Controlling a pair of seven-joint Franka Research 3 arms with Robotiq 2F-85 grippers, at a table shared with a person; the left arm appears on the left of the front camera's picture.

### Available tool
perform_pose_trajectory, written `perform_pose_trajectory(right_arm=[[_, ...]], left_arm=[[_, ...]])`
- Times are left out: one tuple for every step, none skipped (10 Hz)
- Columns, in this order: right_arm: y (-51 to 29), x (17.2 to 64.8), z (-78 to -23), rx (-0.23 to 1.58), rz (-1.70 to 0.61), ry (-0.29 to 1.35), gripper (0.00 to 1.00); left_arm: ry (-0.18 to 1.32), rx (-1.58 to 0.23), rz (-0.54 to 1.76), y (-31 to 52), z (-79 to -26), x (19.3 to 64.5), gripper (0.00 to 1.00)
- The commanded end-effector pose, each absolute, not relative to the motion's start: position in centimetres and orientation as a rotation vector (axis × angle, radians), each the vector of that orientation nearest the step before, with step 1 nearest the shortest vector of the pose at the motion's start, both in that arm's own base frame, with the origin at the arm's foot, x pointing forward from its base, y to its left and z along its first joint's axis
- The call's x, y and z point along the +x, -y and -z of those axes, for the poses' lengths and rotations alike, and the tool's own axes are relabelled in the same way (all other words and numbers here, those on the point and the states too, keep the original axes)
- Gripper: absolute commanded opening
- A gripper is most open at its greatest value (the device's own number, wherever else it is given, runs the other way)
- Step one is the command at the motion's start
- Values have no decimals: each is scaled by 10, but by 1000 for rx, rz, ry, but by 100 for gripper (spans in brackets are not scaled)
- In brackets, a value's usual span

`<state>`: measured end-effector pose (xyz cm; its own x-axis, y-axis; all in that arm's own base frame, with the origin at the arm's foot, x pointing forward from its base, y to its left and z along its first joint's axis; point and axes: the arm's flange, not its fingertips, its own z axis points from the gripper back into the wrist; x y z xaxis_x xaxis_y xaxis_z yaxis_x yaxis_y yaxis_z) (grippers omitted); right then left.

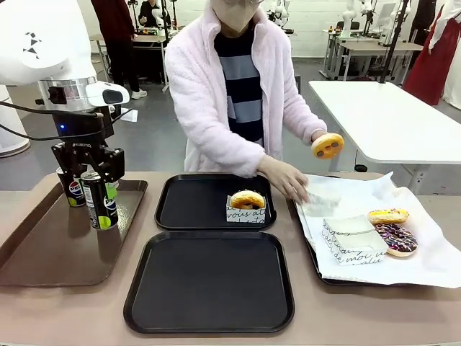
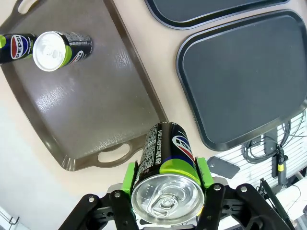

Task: Set up donuts and drinks on trays.
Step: Pick up one Pepsi coke and place it on the Flat Tray.

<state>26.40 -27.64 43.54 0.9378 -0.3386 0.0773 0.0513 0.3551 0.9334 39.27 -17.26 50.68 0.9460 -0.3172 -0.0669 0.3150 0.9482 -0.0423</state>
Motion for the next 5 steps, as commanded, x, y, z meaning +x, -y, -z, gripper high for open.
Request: perform_pose_trajectory(right_arm=[[277,264,-437,1197,251,286,100],[277,264,-437,1197,251,286,100],[277,264,-437,1197,251,286,100],[277,264,-437,1197,251,286,100],[277,264,-437,1197,251,286,100]], left_arm=[[-21,-70,315,188,-496,413,58],[51,-55,311,204,-489,423,58],[96,-33,321,220,-486,436,58],[145,3,320,234,-482,449,58],[171,33,302,247,-476,464,58]])
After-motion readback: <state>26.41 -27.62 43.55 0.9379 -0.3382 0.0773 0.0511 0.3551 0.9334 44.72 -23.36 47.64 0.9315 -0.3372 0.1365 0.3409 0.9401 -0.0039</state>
